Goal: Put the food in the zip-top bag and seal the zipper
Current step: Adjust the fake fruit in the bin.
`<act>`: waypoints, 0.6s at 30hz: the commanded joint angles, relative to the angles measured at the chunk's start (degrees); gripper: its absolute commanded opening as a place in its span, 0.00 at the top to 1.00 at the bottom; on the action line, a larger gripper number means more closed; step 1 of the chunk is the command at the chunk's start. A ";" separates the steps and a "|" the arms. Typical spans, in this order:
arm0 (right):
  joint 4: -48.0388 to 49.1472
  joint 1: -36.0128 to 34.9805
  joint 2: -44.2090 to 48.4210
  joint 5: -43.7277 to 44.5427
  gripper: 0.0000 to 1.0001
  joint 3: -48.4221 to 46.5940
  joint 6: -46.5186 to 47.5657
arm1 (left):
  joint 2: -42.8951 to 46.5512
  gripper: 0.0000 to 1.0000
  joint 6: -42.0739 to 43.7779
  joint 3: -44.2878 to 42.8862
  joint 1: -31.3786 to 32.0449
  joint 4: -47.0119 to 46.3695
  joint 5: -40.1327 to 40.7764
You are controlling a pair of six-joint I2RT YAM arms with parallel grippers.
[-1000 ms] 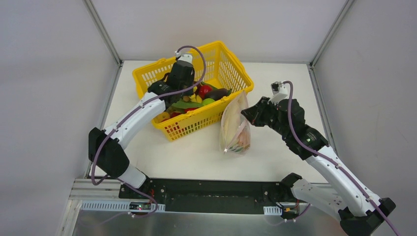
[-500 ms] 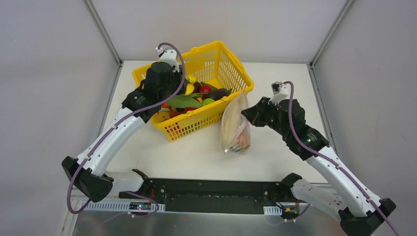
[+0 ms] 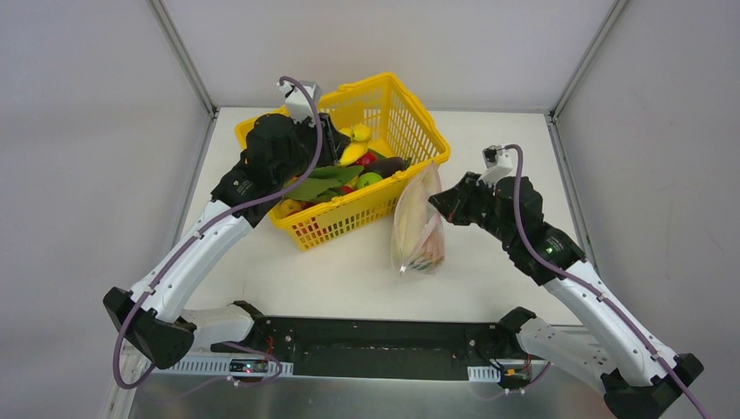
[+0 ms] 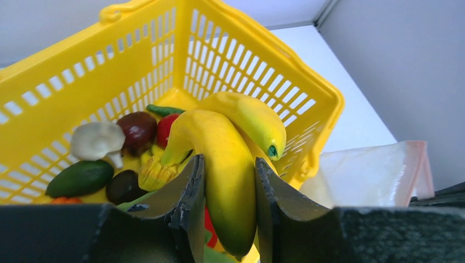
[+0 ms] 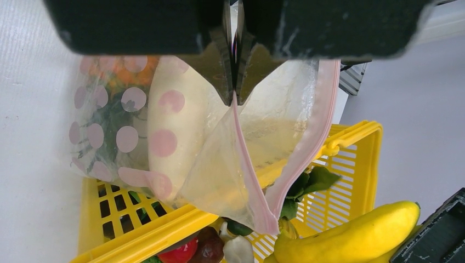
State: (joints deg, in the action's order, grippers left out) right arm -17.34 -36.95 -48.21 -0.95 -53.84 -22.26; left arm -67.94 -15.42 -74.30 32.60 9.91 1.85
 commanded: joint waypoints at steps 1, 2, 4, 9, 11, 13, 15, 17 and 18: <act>0.58 0.25 1.78 -0.58 0.96 -1.44 -0.55 | -0.03 0.96 -0.49 -1.28 -0.28 -7.84 -6.09; 0.49 0.26 2.07 -0.34 0.96 -1.37 -0.61 | -0.05 0.96 -0.44 -1.41 -0.26 -7.73 -5.90; 0.52 0.28 2.48 0.04 0.96 -1.20 -0.57 | -0.96 0.94 0.36 -2.28 -0.33 -4.79 -3.87; 0.68 0.30 2.36 -0.72 0.96 -0.91 -0.94 | -8.49 0.13 3.56 -4.78 -0.83 4.96 3.51; 0.61 0.23 2.09 -1.25 0.96 -1.06 -1.06 | -11.51 0.10 3.16 -6.78 -1.13 9.74 3.38; 0.08 0.29 2.09 -1.10 0.95 -1.26 -0.94 | -10.70 0.07 2.30 -4.61 -1.13 8.23 1.11; -0.19 0.30 2.49 -0.47 0.95 -1.11 -0.71 | -8.99 0.01 2.94 -2.64 -1.13 7.39 -0.45; -0.38 0.25 2.76 -0.05 0.95 -1.09 -0.52 | -8.05 0.01 5.12 -3.60 -1.13 11.34 -0.33; -0.45 0.29 2.77 0.05 0.94 -1.17 -0.38 | -7.55 0.01 6.77 -4.35 -1.13 13.48 -0.21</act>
State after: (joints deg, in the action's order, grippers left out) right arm -17.50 -36.93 -46.44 -0.93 -53.84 -22.55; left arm -79.85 -12.73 -76.73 31.77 18.76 1.98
